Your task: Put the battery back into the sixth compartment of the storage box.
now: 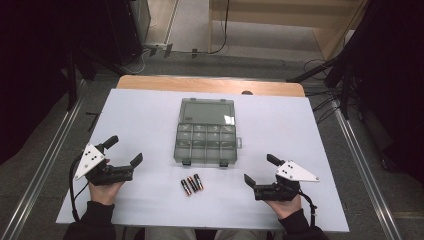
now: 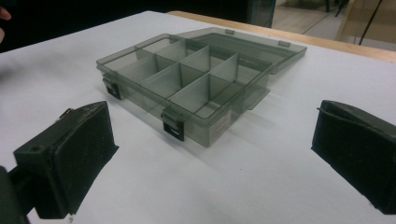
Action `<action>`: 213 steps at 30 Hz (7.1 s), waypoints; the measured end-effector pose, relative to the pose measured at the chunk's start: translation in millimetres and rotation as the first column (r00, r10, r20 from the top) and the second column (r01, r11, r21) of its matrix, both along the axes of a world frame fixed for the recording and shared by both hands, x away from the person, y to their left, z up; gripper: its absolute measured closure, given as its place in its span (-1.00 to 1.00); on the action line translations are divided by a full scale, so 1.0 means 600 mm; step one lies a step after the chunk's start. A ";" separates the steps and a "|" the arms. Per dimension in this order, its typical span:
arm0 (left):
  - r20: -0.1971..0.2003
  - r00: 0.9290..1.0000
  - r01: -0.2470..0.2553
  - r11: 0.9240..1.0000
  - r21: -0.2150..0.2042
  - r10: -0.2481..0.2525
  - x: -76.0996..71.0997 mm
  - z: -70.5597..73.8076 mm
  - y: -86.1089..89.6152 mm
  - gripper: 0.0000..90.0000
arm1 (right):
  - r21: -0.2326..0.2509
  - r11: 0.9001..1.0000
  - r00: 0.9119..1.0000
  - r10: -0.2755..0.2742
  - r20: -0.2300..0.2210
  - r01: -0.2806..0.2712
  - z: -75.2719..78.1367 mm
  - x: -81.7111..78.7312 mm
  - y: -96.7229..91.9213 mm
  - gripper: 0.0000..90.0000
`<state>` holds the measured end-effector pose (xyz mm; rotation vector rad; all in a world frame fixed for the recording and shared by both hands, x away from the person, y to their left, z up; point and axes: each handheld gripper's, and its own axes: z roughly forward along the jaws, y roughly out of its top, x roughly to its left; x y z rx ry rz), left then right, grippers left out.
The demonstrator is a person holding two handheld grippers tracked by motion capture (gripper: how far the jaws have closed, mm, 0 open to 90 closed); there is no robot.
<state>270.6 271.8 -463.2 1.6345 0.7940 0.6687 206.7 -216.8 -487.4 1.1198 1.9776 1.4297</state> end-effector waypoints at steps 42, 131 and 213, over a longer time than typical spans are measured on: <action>-0.007 1.000 -0.009 1.000 0.016 0.009 -0.006 -0.002 0.000 -1.00 | -0.234 0.932 0.902 0.167 -0.398 -0.276 -0.002 0.054 0.210 -0.95; -0.025 1.000 0.004 1.000 0.019 -0.004 -0.003 -0.006 -0.002 -1.00 | -0.170 0.964 0.751 0.044 -0.659 -0.206 0.071 0.148 0.260 0.73; -0.024 1.000 -0.004 0.999 0.032 0.005 -0.003 -0.007 -0.004 -1.00 | -0.121 0.975 0.776 0.069 -0.628 -0.185 0.063 0.127 0.277 -1.00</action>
